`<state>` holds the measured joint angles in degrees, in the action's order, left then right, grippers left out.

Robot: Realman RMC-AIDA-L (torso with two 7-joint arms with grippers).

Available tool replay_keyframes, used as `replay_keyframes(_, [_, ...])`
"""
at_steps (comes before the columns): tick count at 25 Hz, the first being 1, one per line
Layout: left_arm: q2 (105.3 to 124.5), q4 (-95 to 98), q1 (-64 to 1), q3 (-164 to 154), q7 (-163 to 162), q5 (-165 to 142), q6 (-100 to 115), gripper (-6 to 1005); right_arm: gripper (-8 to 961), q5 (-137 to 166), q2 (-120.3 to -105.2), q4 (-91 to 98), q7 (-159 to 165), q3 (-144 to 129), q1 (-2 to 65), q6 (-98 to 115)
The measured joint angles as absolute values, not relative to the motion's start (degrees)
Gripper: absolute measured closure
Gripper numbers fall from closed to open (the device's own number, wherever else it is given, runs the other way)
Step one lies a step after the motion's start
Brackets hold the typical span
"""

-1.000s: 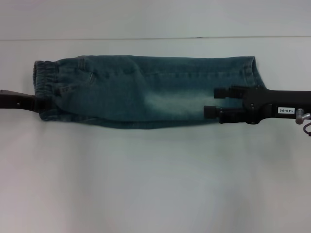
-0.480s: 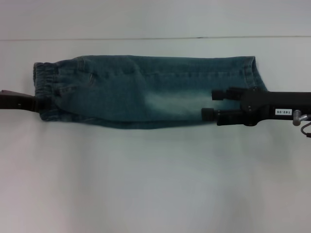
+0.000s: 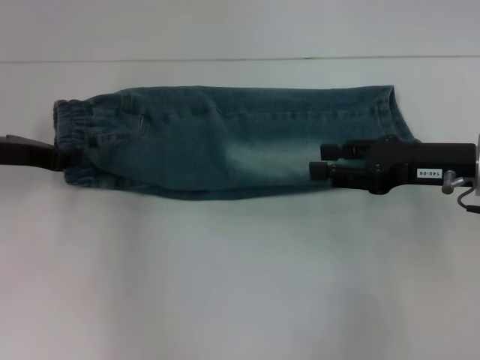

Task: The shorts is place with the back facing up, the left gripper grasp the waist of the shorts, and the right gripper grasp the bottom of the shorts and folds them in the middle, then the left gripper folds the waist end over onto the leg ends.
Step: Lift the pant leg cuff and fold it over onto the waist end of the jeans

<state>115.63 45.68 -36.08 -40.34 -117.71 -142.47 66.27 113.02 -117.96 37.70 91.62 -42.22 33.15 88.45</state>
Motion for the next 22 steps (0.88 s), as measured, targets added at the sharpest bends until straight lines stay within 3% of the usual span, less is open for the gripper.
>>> replay_keyframes(7, [115.17, 48.7, -36.6, -40.2, -118.2, -142.5, 71.3, 863, 371, 113.0, -118.97, 37.7, 90.9, -42.8, 33.2, 85.5])
replay_keyframes(18, [112.64, 61.2, -41.9, -40.5, -122.6, -142.5, 87.5, 869, 855, 98.5, -120.01, 22.9, 76.2, -42.7, 37.2, 67.2])
replay_keyframes(22, [111.87, 62.8, -45.8, -40.5, -123.1, -142.5, 91.0, 868, 939, 88.1, -120.3, 13.7, 64.4, -42.8, 41.0, 59.6])
